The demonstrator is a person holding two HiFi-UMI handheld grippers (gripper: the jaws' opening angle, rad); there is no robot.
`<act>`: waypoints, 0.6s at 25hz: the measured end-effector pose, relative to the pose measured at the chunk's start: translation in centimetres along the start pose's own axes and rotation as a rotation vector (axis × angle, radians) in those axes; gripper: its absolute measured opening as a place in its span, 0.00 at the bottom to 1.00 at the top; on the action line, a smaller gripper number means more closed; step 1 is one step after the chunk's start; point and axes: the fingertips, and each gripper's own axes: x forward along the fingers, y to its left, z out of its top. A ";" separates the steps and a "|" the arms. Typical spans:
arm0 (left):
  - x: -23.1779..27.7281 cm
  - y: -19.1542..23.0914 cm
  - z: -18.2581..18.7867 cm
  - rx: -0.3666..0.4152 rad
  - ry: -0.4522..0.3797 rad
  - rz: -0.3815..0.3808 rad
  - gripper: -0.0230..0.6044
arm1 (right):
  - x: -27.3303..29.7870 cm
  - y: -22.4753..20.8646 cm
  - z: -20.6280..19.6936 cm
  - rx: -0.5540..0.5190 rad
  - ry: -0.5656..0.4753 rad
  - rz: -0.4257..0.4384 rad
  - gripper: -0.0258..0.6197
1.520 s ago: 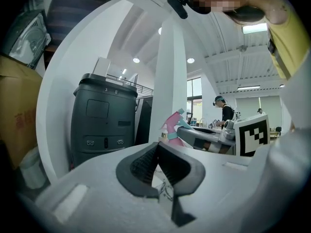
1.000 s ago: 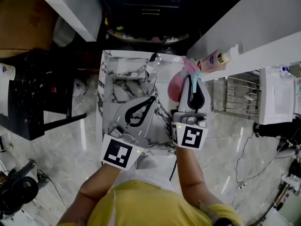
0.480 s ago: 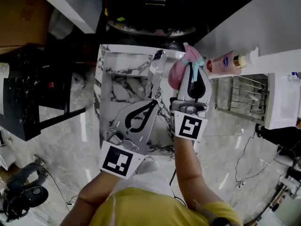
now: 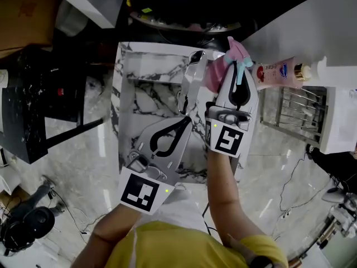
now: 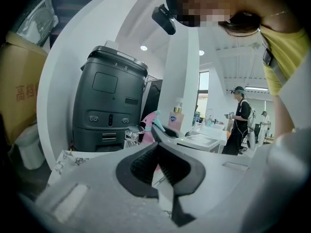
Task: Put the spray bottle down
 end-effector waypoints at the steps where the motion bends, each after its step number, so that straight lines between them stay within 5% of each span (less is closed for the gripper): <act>1: 0.1 0.0 -0.2 -0.001 0.003 -0.003 0.04 | -0.1 0.0 -0.1 -0.001 -0.008 -0.001 0.10; 15: -0.3 -0.3 -0.7 -0.031 -0.001 -0.013 0.04 | -3.6 0.0 -2.0 -0.041 0.073 -0.027 0.09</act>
